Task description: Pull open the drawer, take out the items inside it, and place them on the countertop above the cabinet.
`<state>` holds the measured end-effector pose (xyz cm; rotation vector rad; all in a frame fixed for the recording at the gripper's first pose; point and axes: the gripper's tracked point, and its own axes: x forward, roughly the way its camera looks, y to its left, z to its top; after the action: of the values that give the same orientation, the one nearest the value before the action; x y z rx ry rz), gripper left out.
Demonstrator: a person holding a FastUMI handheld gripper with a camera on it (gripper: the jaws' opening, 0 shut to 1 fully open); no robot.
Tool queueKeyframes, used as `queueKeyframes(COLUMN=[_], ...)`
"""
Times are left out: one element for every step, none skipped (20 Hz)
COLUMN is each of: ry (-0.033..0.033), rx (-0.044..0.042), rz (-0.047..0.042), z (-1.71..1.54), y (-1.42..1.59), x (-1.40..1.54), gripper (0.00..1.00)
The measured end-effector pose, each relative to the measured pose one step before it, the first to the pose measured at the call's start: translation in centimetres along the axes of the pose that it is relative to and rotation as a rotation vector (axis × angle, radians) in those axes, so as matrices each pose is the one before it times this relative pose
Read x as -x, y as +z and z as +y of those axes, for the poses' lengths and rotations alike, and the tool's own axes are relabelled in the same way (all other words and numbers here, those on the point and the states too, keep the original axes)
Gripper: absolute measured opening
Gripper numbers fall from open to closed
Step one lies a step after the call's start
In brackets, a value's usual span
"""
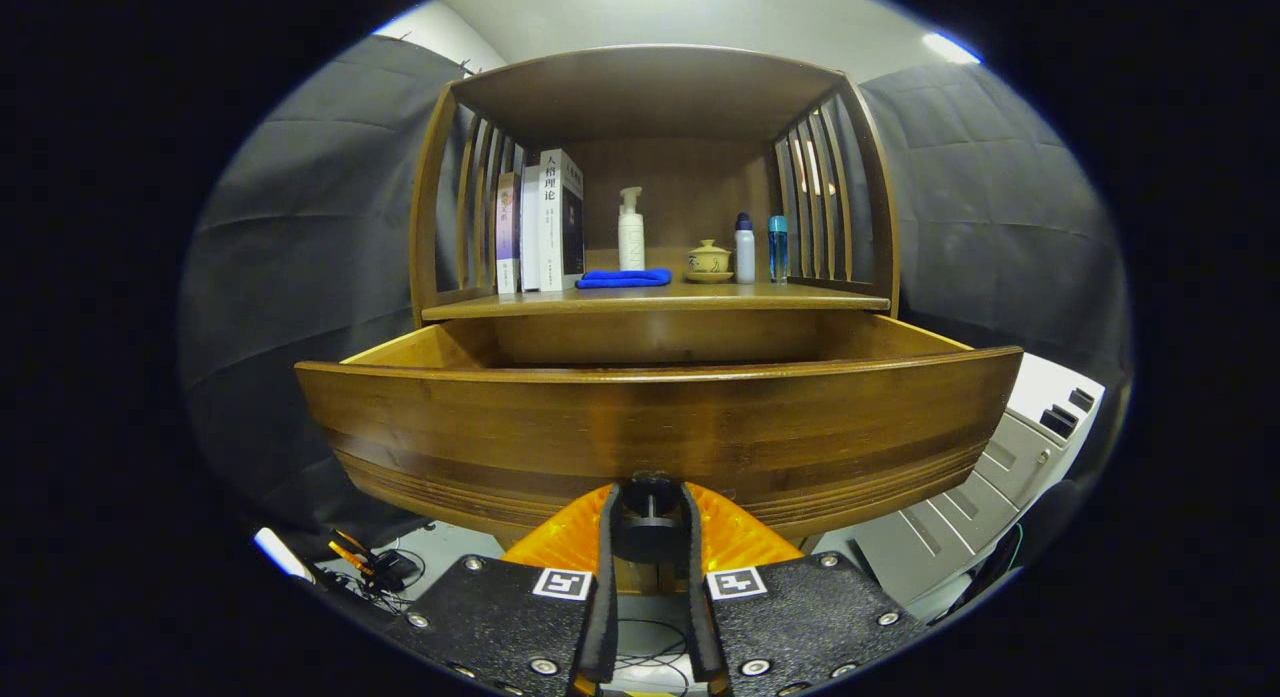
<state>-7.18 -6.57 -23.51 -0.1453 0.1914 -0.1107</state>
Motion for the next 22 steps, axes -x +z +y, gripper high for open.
queueKeyframes(ry=[0.00329, 0.00198, -0.00492, -0.01197, -0.00850, 0.00346, 0.01671, 0.02015, 0.01004, 0.00705, 0.00002, -0.00121, 0.00259, -0.00064, -0.00274, -0.00607, -0.00364, -0.00229, -0.00261, 0.00037, -0.00070, -0.00172], rx=[0.00159, -0.00239, -0.00916, -0.01294, -0.00344, 0.00613, 0.00375, -0.00021, 0.00104, 0.00660, 0.00659, 0.00319, -0.00148, 0.00053, 0.00699, 0.01238, 0.01495, 0.01670, 0.01598, 0.01147, 0.00280, -0.00228], rz=[-0.00470, -0.00638, -0.00306, -0.00311, 0.00097, -0.00425, -0.01114, -0.00846, -0.00375, -0.00563, -0.00655, -0.01057, -0.01353, -0.01613, -0.01444, -0.01109, -0.00358, -0.00041, -0.00063, -0.00521, -0.00364, -0.01043], z=[0.047, 0.007, -0.038, -0.032, 0.024, 0.338, 0.372, 0.477, 0.169, 0.009, -0.060, -0.039, 0.119, 0.096, -0.048, -0.130, -0.093, -0.054, -0.105, -0.043, -0.053, -0.094], y=[0.058, -0.013, -0.019, -0.065, 0.096, 0.123, 0.472, 0.372, 0.401, 0.447, 0.637, 0.687, 0.874, 0.843, 0.932, 0.789, 0.797, 0.701, 0.811, 0.792, 0.822, 0.850], x=[-0.039, -0.035, -0.024, 0.015, 0.102, 0.389, 0.178, 0.430, 0.260, 0.320, 0.259, 0.210, 0.328, 0.219, 0.258, 0.112, -0.021, -0.102, -0.175, -0.335, -0.309, -0.442], gripper=[0.28, 0.31, 0.33, 0.35, 0.39, 0.42, 0.47, 0.56, 0.66, 0.75, 0.85, 0.94, 0.94, 0.94, 0.94, 0.94, 0.94, 0.94, 0.94, 0.94, 0.94, 0.94])
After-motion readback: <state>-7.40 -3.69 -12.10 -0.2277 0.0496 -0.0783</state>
